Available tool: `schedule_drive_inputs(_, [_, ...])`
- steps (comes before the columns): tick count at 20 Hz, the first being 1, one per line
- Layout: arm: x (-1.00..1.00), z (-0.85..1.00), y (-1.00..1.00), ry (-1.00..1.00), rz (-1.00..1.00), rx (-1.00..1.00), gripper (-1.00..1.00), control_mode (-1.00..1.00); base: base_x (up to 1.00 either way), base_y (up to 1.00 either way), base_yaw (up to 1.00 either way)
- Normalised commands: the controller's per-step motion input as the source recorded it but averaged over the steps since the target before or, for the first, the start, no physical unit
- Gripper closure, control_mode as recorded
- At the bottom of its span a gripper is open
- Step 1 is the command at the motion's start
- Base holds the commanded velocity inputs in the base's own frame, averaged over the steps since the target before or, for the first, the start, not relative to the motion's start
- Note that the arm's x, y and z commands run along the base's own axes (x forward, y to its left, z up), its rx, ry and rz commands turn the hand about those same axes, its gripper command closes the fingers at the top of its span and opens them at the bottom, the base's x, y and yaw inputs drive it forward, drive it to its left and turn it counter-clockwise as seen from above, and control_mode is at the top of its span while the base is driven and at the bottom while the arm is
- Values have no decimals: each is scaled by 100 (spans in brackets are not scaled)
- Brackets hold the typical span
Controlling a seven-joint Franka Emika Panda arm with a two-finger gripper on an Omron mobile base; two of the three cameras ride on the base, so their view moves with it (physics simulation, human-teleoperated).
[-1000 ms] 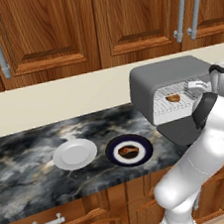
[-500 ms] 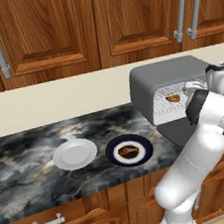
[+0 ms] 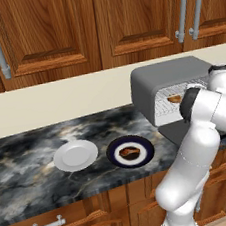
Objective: Open the toaster oven door. Place the bread on the bottom rack in the toaster oven and place the chicken drumstick on the top rack.
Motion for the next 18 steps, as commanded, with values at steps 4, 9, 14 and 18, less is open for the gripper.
schedule_drive_inputs(4, [6,0,-11,0,0,0,-100,-100,0,0,0])
schedule_drive_inputs(9, [9,0,-9,0,-1,0,-100,-100,0,0,0])
schedule_drive_inputs(14, [13,0,-2,0,-4,0,-100,-100,0,0,0])
schedule_drive_inputs(18, [10,-2,0,0,-5,0,-100,-100,0,0,0])
